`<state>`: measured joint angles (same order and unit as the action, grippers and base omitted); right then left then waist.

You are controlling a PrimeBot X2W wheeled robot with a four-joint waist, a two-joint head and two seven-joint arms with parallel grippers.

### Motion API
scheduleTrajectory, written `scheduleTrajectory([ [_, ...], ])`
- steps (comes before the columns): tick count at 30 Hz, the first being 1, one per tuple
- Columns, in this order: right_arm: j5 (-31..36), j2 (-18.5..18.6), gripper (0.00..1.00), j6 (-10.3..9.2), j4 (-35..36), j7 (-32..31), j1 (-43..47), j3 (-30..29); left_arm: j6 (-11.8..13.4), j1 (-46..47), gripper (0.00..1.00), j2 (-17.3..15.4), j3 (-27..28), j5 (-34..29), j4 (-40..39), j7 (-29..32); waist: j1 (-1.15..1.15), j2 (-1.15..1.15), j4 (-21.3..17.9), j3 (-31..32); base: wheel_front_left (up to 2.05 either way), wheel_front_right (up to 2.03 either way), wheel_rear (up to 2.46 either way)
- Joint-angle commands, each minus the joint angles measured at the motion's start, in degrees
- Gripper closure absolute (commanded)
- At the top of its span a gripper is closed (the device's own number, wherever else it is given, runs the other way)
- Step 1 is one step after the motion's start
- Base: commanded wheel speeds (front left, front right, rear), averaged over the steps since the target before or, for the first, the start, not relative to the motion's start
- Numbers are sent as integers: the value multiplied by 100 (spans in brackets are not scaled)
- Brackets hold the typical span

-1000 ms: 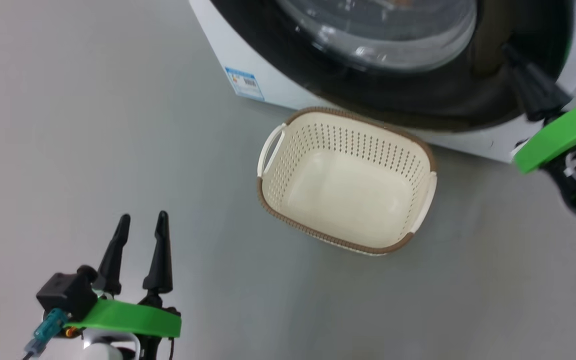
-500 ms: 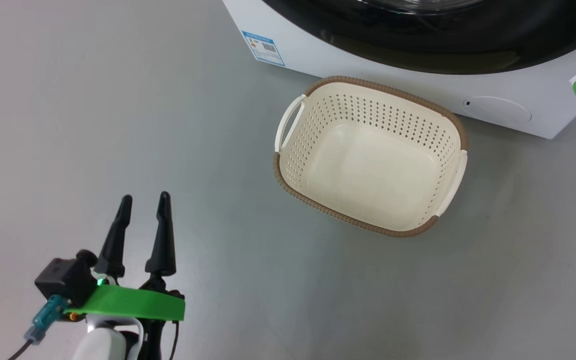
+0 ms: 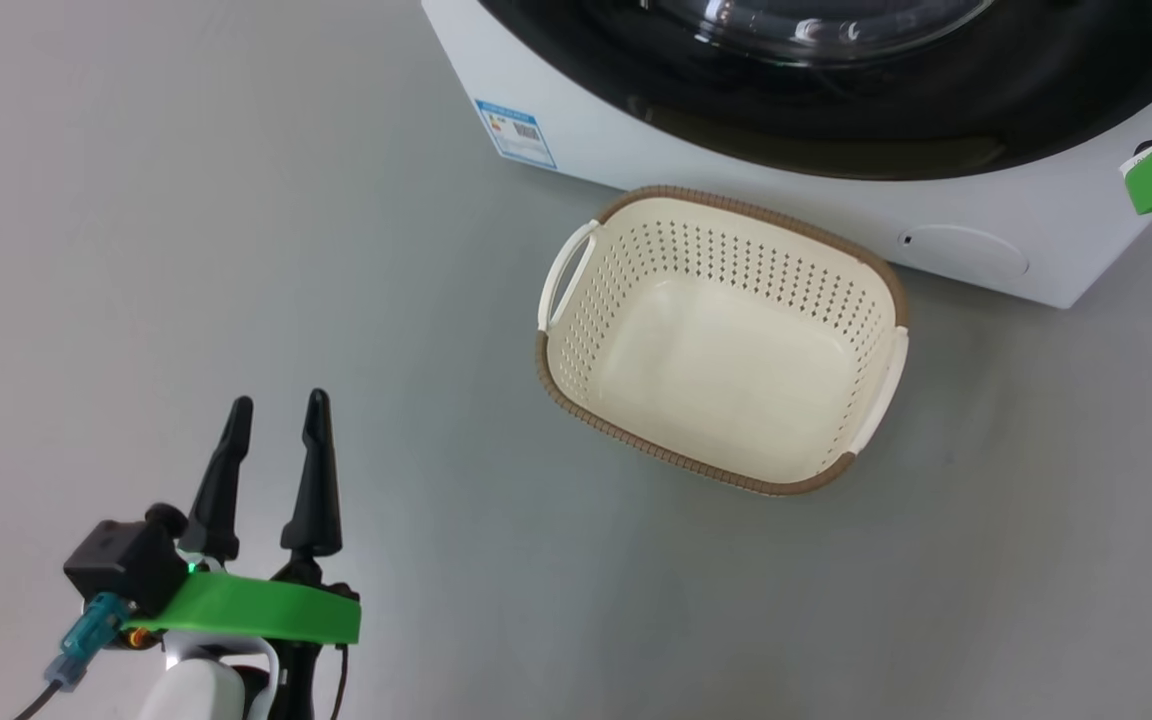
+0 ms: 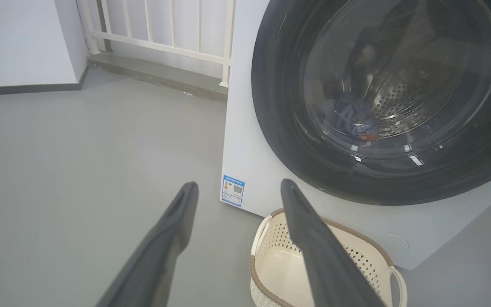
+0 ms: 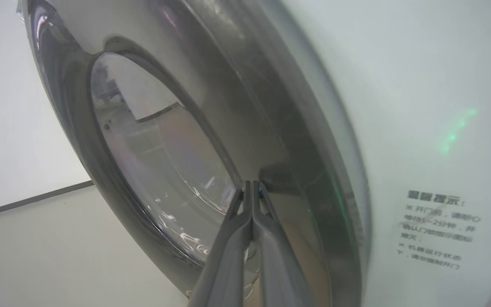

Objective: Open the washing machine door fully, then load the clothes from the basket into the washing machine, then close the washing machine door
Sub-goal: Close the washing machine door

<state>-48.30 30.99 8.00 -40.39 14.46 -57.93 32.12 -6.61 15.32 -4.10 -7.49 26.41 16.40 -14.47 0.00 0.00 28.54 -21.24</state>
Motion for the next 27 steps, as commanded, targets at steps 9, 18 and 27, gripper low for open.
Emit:
scheduleTrajectory([
  [9, 216, -244, 0, -52, 729, 54, 1008, -509, -57, 6, 0, -273, 234, -87, -52, -52, 0, 0, -366, 525, 0, 0, 0],
  [18, 383, -464, 0, -52, 1306, 54, 1727, -676, -64, -43, 0, -425, 202, -69, 35, -47, 0, 0, -892, 1032, 0, 0, 0],
  [27, 537, -644, 0, -52, 1869, 54, 2589, -900, -35, -235, 0, -578, 220, -38, 39, 18, 0, 0, -1578, 1583, 0, 0, 0],
])
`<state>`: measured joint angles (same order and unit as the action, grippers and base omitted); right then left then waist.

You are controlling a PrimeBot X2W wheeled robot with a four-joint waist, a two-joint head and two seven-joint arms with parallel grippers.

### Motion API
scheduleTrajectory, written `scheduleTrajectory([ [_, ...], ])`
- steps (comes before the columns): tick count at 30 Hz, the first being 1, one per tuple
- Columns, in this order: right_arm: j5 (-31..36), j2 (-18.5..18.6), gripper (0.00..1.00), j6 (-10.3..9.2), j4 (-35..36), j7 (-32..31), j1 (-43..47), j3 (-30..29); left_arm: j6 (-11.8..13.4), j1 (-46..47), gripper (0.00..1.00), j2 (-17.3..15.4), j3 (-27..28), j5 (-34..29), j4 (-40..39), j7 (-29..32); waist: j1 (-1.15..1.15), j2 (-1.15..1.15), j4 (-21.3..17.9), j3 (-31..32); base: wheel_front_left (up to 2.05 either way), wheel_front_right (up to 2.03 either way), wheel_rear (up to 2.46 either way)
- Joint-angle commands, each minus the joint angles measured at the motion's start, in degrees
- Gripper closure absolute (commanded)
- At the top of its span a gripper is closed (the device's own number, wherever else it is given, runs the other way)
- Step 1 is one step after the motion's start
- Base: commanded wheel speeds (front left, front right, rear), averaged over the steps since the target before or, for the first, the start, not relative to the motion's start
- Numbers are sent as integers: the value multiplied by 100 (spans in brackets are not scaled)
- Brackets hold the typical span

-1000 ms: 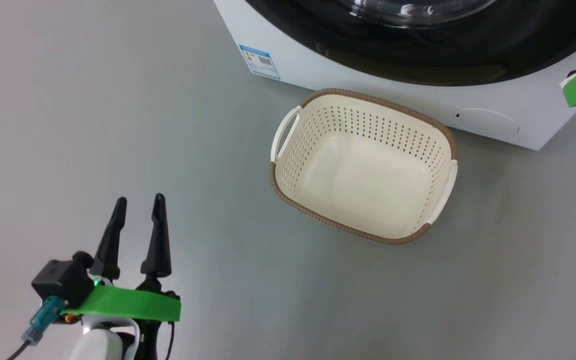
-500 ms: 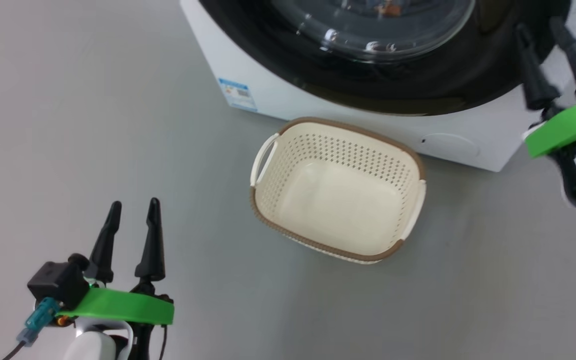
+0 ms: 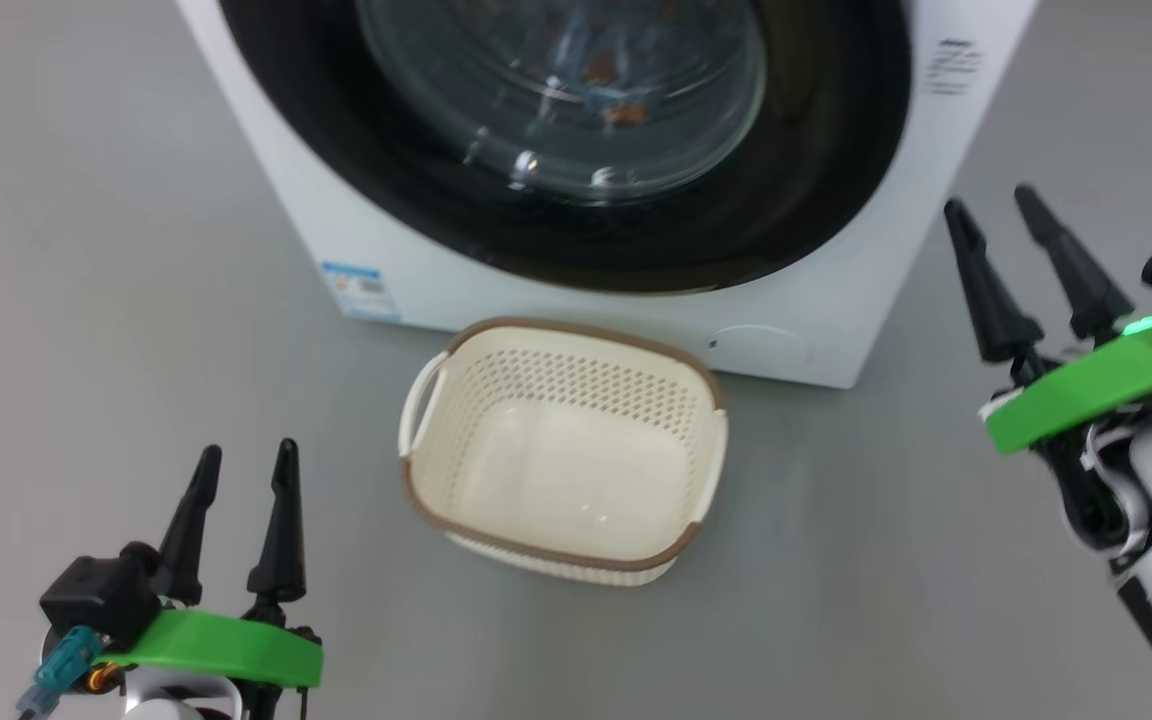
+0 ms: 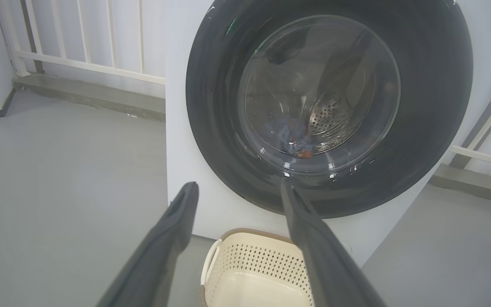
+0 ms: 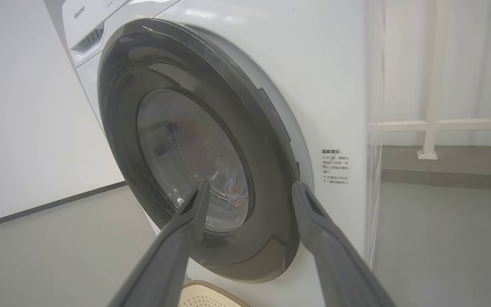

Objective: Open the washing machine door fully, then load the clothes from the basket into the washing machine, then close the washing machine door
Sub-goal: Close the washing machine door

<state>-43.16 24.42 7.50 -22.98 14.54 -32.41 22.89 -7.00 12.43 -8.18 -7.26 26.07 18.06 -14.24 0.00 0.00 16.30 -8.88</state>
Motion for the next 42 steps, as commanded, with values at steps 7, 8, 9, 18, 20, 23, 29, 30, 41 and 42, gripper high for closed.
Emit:
scheduleTrajectory([
  [7, 129, -84, 0, -1, 368, 46, 597, -98, 101, -142, 0, -268, 252, 21, -221, 43, 0, 0, -874, 640, 0, 0, 0],
  [8, 148, -94, 0, -1, 397, 46, 665, -116, 118, -175, 0, -279, 260, 26, -234, 48, 0, 0, -946, 670, 0, 0, 0],
  [9, 168, -100, 0, -1, 426, 46, 732, -140, 137, -207, 0, -286, 270, 30, -250, 48, 0, 0, -1014, 698, 0, 0, 0],
  [18, 424, -180, 0, -1, 538, 46, 1298, -351, 206, -459, 0, -283, 298, 126, -425, 57, 0, 0, -1469, 882, 0, 0, 0],
  [20, 453, -219, 0, -1, 558, 46, 1397, -389, 208, -497, 0, -285, 312, 168, -468, 66, 0, 0, -1544, 904, 0, 0, 0],
  [23, 494, -255, 0, -1, 560, 46, 1536, -456, 209, -549, 0, -297, 318, 210, -536, 86, 0, 0, -1637, 932, 0, 0, 0],
  [29, 549, -311, 0, -1, 609, 46, 1787, -611, 234, -610, 0, -285, 303, 276, -630, 143, 0, 0, -1743, 957, 0, 0, 0],
  [30, 558, -314, 0, -1, 616, 46, 1822, -627, 236, -619, 0, -283, 297, 287, -640, 155, 0, 0, -1754, 959, 0, 0, 0],
  [41, 649, -382, 0, -1, 661, 46, 1991, -729, 306, -702, 0, -286, 264, 329, -704, 210, 0, 0, -1795, 981, 0, 0, 0],
  [42, 657, -390, 0, -1, 662, 46, 1997, -734, 313, -704, 0, -291, 257, 325, -710, 217, 0, 0, -1792, 981, 0, 0, 0],
])
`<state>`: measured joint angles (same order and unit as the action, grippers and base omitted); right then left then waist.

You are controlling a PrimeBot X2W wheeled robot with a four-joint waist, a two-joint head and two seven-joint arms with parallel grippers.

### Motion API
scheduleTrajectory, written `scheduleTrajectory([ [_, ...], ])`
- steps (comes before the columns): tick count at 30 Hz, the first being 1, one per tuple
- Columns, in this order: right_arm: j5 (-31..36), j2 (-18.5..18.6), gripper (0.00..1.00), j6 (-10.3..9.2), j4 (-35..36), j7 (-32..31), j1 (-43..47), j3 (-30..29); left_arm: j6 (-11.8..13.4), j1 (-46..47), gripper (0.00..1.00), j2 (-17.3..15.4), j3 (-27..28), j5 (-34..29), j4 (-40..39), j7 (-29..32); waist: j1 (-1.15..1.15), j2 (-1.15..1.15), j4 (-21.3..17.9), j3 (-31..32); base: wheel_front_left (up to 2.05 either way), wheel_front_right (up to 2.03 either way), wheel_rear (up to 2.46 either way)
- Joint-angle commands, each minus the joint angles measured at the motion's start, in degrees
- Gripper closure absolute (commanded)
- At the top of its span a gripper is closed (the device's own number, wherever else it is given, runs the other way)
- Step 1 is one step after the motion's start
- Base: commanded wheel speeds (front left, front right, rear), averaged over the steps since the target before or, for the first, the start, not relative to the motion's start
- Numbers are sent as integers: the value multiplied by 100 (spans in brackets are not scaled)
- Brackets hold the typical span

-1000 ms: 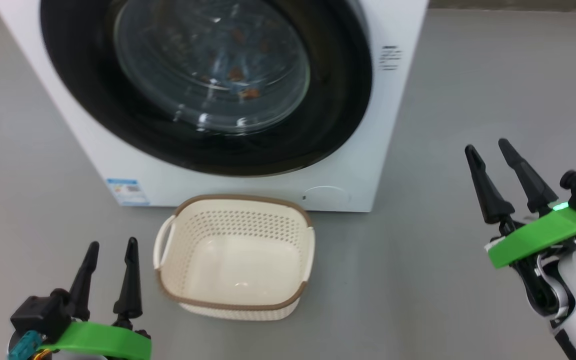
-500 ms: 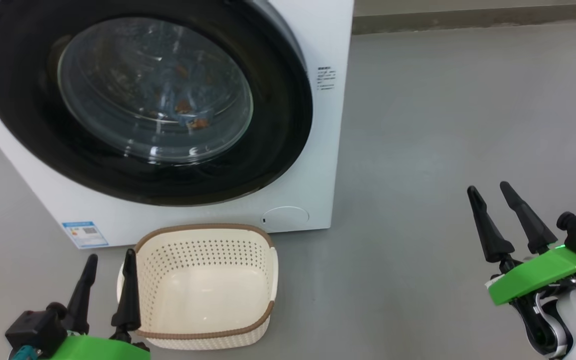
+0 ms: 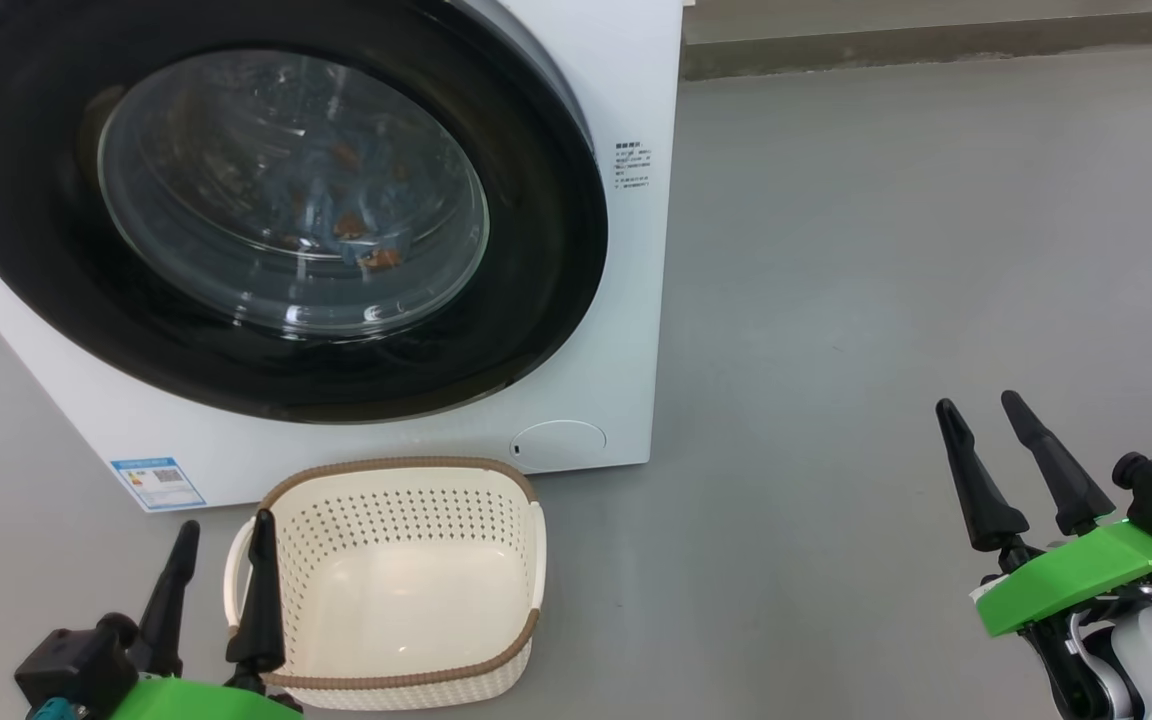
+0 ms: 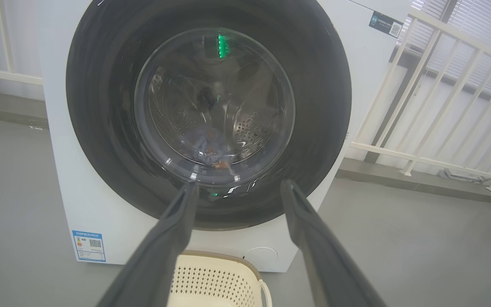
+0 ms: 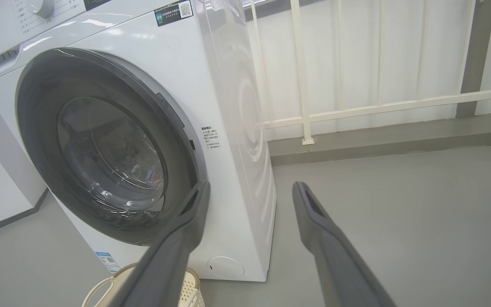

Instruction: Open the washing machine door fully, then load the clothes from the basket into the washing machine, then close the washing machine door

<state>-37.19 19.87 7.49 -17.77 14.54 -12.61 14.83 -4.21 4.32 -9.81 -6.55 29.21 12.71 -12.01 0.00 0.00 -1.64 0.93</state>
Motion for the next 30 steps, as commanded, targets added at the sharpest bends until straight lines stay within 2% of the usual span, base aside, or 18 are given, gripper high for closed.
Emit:
scheduleTrajectory([
  [1, 69, 58, 0, 0, 141, 46, 21, 69, 40, 105, 0, -131, 180, 11, -180, 0, 0, 0, 7, -1, 0, 0, 0],
  [30, 162, -35, 0, 0, 75, 46, 16, -52, 421, 92, 0, -312, 63, -288, -234, -31, 0, 0, 62, -99, 0, 0, 0],
])
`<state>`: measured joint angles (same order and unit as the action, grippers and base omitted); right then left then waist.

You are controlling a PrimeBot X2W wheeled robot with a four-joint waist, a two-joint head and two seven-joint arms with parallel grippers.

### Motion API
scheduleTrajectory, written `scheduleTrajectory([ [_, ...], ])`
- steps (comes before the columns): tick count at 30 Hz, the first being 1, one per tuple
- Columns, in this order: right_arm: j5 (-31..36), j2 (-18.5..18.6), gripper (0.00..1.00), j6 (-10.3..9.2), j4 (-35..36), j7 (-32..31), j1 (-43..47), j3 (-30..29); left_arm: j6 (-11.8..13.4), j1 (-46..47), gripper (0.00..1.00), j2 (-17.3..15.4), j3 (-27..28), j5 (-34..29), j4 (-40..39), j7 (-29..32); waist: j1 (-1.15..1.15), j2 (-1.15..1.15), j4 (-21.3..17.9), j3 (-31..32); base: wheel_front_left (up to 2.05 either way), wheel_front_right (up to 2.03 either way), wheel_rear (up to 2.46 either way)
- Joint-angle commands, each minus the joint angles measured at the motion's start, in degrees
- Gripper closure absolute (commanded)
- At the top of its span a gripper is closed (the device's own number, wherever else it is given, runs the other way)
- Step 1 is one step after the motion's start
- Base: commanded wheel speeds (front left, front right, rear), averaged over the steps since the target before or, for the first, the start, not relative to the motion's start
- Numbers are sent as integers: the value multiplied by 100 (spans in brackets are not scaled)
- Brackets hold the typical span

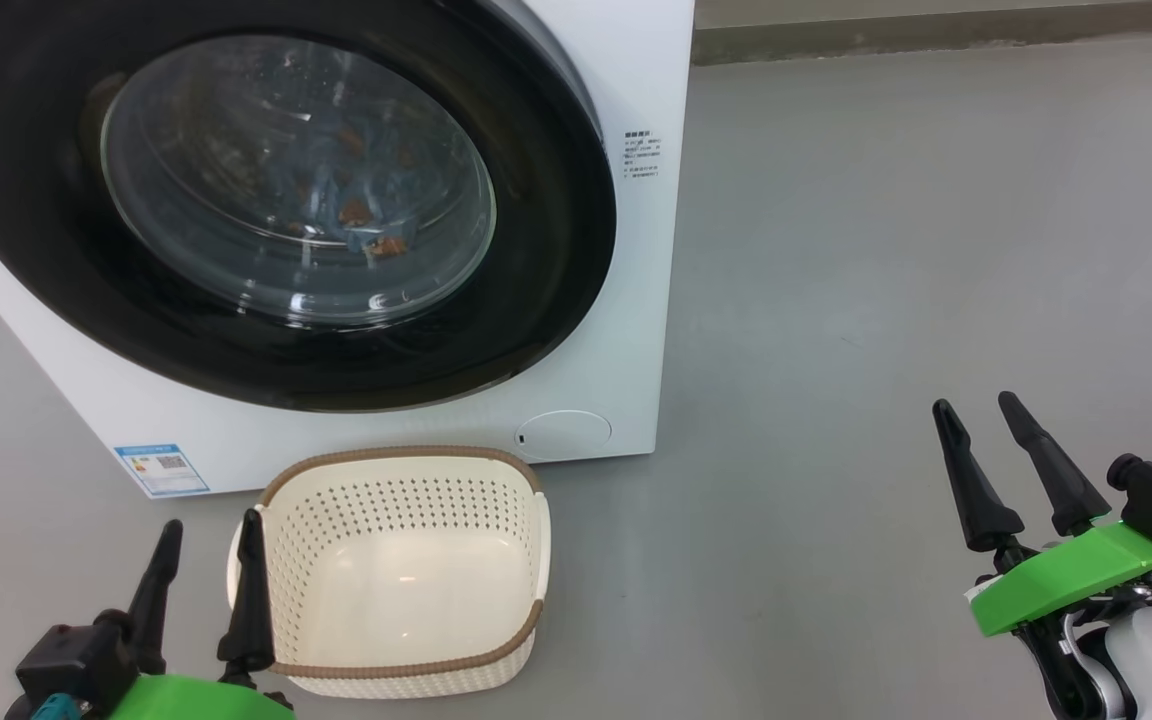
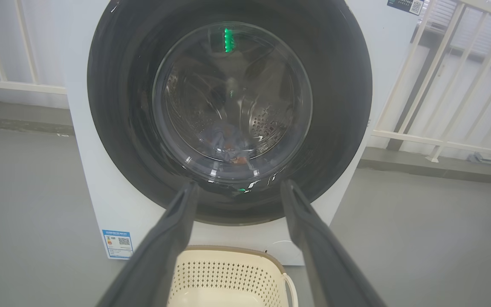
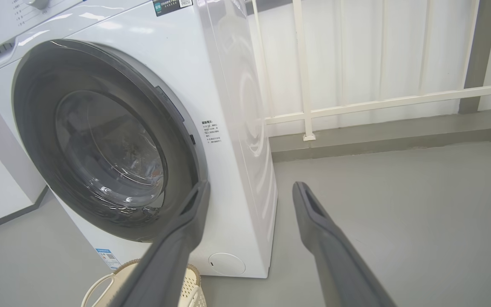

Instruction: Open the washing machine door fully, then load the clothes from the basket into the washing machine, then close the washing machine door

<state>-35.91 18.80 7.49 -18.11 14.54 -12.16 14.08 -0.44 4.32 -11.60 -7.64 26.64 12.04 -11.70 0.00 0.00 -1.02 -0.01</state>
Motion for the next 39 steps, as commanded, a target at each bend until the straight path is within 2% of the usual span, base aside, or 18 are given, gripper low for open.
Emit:
scheduleTrajectory([
  [1, 39, 67, 0, 0, 107, 46, -29, 17, 50, 92, 0, -137, 168, -35, -169, -66, 0, 0, -1, -11, 0, 0, 0],
  [5, 63, 52, 0, 0, 101, 46, -28, -10, 60, 86, 0, -150, 145, -41, -164, -71, 0, 0, 0, -29, 0, 0, 0],
  [6, 20, -37, 100, 0, -11, 0, 1, -58, 7, 0, 100, -1, -34, -7, -3, -1, 0, 0, 0, -30, 0, 0, 0],
  [13, -81, -228, 100, 1, -235, -46, 196, 11, -14, -90, 100, 135, -57, 106, 261, 48, -1, 0, 1, -30, 0, 0, 0],
  [17, -264, -270, 100, 1, -210, -112, 212, -55, -36, -82, 100, 159, -6, 314, 257, 109, -10, 0, 5, -20, 0, 0, 0],
  [22, -491, -324, 100, 1, -187, -193, 228, -136, -64, -72, 100, 189, 52, 576, 255, 179, -1, 0, 9, -26, 0, 0, 0],
  [39, -1262, -507, 100, 1, -105, -473, 275, -417, -159, -27, 100, 291, 253, 1468, 254, 421, 0, 0, 22, -25, 0, 0, 0],
])
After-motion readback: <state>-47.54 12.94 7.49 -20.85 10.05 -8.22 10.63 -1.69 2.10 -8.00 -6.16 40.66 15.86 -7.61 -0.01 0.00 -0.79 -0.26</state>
